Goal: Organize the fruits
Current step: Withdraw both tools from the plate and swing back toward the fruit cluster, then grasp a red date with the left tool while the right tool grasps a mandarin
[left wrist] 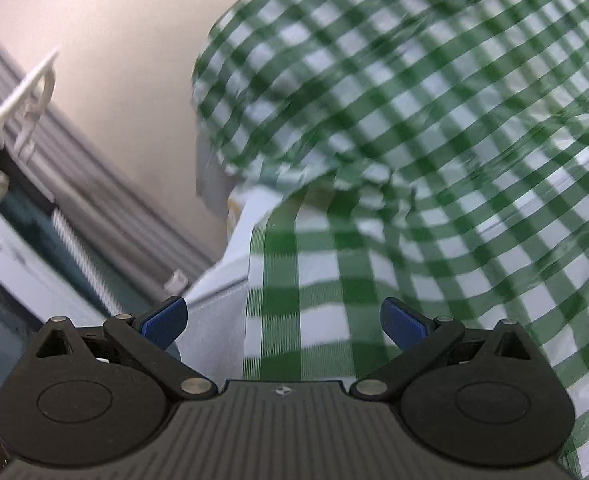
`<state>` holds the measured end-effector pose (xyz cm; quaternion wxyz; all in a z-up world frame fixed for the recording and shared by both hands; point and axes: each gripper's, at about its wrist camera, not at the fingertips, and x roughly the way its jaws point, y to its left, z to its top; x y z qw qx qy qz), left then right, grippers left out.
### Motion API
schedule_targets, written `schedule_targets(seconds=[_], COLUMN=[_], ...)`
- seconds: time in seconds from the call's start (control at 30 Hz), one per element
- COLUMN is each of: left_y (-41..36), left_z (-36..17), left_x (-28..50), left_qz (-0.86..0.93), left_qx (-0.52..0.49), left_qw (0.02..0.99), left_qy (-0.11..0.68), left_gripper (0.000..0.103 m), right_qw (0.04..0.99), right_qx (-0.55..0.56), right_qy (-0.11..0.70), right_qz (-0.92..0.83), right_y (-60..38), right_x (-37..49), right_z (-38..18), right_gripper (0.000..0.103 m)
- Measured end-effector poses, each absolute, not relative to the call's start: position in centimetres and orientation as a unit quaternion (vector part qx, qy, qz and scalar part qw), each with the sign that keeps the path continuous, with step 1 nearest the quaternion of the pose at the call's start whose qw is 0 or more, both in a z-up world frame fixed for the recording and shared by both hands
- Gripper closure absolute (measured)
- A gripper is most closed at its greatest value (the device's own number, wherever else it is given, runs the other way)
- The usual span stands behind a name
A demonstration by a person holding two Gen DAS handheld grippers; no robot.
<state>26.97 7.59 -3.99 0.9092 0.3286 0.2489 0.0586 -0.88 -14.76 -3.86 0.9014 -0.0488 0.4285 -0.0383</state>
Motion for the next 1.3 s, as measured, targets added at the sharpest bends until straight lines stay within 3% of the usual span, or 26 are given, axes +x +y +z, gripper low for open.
schedule_targets(seconds=[0.1,0.27,0.47,0.73,0.97,1.07,1.2,1.3], left_y=[7.6,5.0,1.0,-9.3,-20.3,-24.4,-28.9,-30.9], left_z=[-4.5,-1.8,2.0,3.5,1.0,-1.4,-4.5,-6.8], left_x=[26.8,24.2,22.2,19.8,18.6,18.4,18.5,19.5], left_qz=[0.037,0.016,-0.025,-0.143,-0.263,-0.306,-0.347,-0.356], left_qx=[0.321,0.320,0.277,0.205,0.200,0.214,0.237,0.256], left_qw=[0.906,0.923,0.940,0.936,0.894,0.869,0.843,0.829], left_qy=[0.274,0.213,0.196,0.246,0.304,0.323,0.336,0.348], left_gripper=[0.000,0.000,0.000,0.000,0.000,0.000,0.000,0.000], right_qw=[0.899,0.901,0.909,0.914,0.922,0.926,0.930,0.930], right_qx=[-0.057,-0.064,-0.037,0.013,0.024,0.014,0.043,0.051], right_qy=[0.433,0.429,0.413,0.376,0.328,0.321,0.329,0.341], right_qz=[-0.027,-0.017,-0.049,-0.154,-0.203,-0.197,-0.155,-0.128], right_y=[-13.9,-13.4,-16.0,-25.5,-33.9,-36.6,-40.4,-42.7], right_x=[-0.4,-0.5,-0.8,-0.3,1.3,2.5,4.7,7.5], right_z=[-4.0,-3.8,-3.4,-4.0,-5.9,-7.6,-10.8,-13.5], right_gripper=[0.001,0.001,0.001,0.001,0.002,0.011,0.042,0.048])
